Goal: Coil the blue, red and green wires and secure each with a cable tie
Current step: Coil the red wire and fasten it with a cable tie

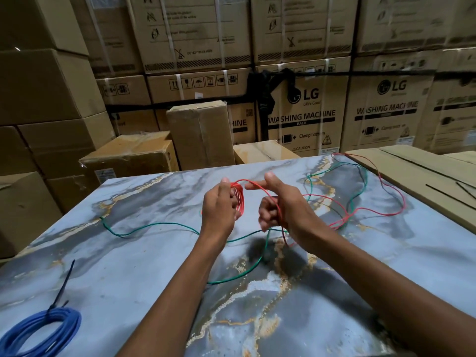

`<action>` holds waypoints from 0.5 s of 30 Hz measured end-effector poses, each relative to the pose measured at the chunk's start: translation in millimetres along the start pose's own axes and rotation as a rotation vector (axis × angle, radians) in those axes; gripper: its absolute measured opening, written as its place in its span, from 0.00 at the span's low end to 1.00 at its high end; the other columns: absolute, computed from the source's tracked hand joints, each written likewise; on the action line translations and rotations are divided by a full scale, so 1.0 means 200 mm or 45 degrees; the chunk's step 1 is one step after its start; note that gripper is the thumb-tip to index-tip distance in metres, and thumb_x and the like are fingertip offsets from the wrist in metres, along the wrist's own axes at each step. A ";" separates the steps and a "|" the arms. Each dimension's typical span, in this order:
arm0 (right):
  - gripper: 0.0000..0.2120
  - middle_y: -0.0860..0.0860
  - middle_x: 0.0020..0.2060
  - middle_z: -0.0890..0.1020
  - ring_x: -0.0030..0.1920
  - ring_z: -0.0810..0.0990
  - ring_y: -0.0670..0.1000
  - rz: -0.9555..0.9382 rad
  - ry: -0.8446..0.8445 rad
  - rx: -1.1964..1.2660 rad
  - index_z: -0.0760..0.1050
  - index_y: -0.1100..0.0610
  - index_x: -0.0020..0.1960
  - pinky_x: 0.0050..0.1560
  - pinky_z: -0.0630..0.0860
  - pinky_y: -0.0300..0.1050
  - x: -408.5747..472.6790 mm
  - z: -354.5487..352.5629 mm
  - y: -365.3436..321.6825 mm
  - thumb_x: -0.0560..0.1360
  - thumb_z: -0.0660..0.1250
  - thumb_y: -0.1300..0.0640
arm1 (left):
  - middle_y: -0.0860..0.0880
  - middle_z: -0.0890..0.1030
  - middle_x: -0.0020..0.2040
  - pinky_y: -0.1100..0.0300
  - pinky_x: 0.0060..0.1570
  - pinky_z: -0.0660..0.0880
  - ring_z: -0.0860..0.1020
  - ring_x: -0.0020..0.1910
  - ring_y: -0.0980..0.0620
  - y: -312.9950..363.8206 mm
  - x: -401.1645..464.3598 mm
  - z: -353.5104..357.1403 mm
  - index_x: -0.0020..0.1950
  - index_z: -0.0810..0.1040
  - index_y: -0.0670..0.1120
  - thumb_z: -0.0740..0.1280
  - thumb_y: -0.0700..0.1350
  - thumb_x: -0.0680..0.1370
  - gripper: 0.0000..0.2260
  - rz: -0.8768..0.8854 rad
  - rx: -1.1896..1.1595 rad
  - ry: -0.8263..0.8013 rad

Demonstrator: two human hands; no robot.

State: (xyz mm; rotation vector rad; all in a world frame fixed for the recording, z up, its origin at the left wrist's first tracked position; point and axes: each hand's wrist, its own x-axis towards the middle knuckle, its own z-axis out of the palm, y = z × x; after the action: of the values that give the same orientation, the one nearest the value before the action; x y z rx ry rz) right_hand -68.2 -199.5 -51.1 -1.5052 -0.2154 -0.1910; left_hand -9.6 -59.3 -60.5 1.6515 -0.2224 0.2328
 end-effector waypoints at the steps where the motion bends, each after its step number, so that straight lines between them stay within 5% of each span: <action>1: 0.17 0.50 0.27 0.70 0.28 0.69 0.48 -0.033 0.022 -0.050 0.83 0.53 0.56 0.29 0.69 0.39 0.00 -0.01 0.01 0.80 0.63 0.43 | 0.38 0.69 0.34 0.57 0.22 0.67 0.69 0.30 0.46 0.00 0.00 0.00 0.46 0.75 0.43 0.53 0.56 0.86 0.21 -0.016 0.020 -0.007; 3: 0.12 0.48 0.27 0.66 0.27 0.62 0.45 -0.128 0.128 -0.186 0.84 0.55 0.53 0.27 0.61 0.36 0.02 -0.03 0.04 0.83 0.63 0.51 | 0.42 0.64 0.32 0.63 0.22 0.64 0.65 0.27 0.52 0.00 0.00 0.01 0.43 0.73 0.44 0.53 0.55 0.86 0.20 -0.055 -0.027 -0.052; 5: 0.13 0.44 0.27 0.69 0.29 0.64 0.44 -0.213 0.244 -0.353 0.83 0.55 0.51 0.29 0.63 0.34 0.04 -0.06 0.09 0.85 0.62 0.51 | 0.51 0.64 0.27 0.63 0.24 0.61 0.61 0.25 0.54 0.00 0.01 0.01 0.39 0.70 0.45 0.54 0.54 0.86 0.20 -0.104 -0.102 -0.162; 10: 0.12 0.44 0.29 0.77 0.32 0.70 0.42 -0.257 0.391 -0.467 0.85 0.55 0.46 0.37 0.67 0.39 0.09 -0.14 0.12 0.81 0.69 0.49 | 0.53 0.59 0.26 0.63 0.23 0.58 0.55 0.22 0.57 0.03 0.01 -0.01 0.37 0.66 0.46 0.54 0.51 0.86 0.18 -0.335 -0.572 -0.536; 15: 0.10 0.43 0.38 0.84 0.40 0.79 0.46 -0.323 0.313 -0.739 0.86 0.51 0.54 0.40 0.72 0.41 0.12 -0.24 0.12 0.82 0.67 0.50 | 0.53 0.58 0.26 0.64 0.22 0.57 0.55 0.20 0.57 0.04 0.06 -0.10 0.35 0.66 0.47 0.54 0.48 0.86 0.19 -0.473 -1.263 -0.390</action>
State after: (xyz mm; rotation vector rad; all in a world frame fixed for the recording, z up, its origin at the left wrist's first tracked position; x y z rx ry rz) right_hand -38.4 -245.4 -71.0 -2.0066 -0.1586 -0.6831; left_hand 0.0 -40.4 -47.8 0.7028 -0.2066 -0.3761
